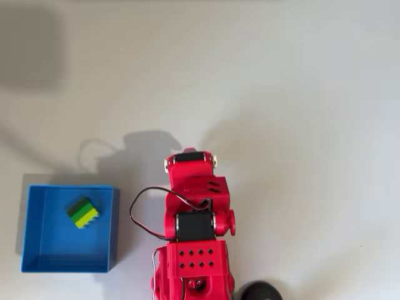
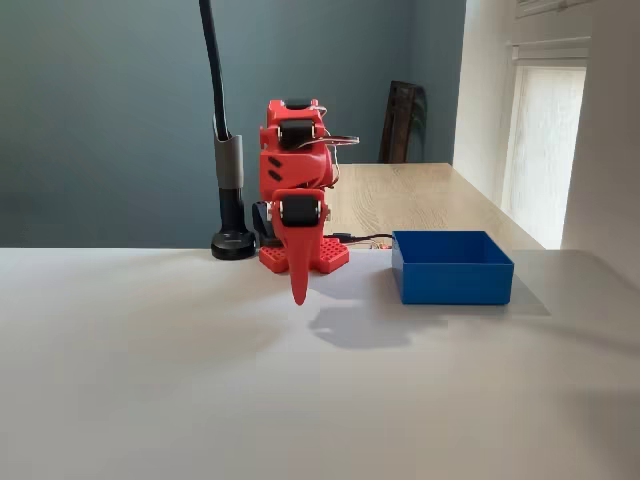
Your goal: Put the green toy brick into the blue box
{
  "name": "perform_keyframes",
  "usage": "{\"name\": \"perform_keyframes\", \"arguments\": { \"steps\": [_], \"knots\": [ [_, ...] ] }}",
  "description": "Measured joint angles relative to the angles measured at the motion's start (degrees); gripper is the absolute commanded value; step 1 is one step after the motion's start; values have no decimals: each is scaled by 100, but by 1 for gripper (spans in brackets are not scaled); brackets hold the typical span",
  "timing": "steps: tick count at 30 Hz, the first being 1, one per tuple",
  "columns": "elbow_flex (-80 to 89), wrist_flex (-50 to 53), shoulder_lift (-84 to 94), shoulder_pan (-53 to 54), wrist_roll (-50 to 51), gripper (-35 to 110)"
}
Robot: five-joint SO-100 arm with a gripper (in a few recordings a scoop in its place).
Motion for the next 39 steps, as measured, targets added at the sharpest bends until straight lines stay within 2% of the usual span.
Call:
{"name": "perform_keyframes", "arguments": {
  "steps": [12,20,39],
  "knots": [
    [809,-88,1239,-44,26,0],
    [809,334,1617,18,211,0],
    [809,387,1749,18,229,0]
  ]
}}
